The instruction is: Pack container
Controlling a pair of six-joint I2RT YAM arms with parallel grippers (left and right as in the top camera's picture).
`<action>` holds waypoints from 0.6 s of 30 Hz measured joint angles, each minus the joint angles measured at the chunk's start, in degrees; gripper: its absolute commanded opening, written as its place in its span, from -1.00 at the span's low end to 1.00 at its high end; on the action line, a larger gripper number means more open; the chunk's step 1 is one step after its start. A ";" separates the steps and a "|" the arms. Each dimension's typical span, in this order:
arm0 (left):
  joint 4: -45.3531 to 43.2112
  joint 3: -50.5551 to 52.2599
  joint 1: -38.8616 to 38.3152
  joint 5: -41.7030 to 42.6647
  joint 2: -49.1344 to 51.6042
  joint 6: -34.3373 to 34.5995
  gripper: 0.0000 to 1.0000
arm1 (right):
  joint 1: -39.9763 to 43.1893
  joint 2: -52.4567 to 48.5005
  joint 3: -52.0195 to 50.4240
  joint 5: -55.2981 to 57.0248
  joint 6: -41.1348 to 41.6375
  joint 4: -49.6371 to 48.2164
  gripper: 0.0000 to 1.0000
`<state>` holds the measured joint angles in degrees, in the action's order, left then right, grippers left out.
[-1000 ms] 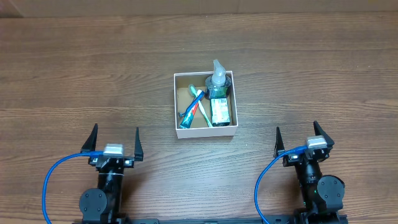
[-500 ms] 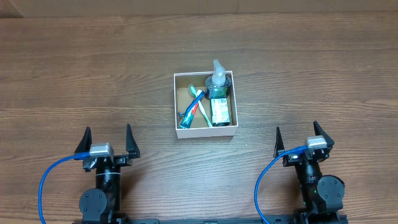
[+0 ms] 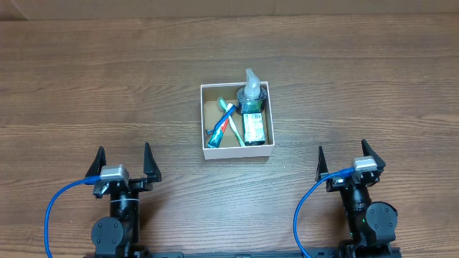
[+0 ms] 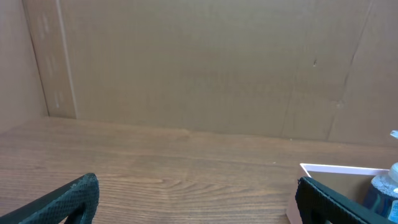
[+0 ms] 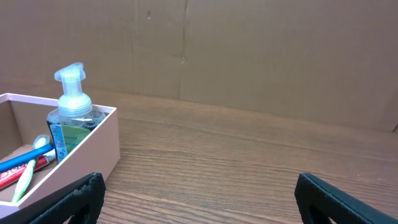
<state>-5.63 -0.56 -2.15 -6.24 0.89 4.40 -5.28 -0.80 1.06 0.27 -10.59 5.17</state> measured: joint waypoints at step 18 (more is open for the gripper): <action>9.53 0.11 0.00 0.20 -0.11 0.00 1.00 | 0.00 0.00 0.00 -0.02 -0.02 -0.02 1.00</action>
<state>3.90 -0.45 -2.15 -6.04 0.78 4.40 -5.28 -0.80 1.06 0.25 -10.61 5.15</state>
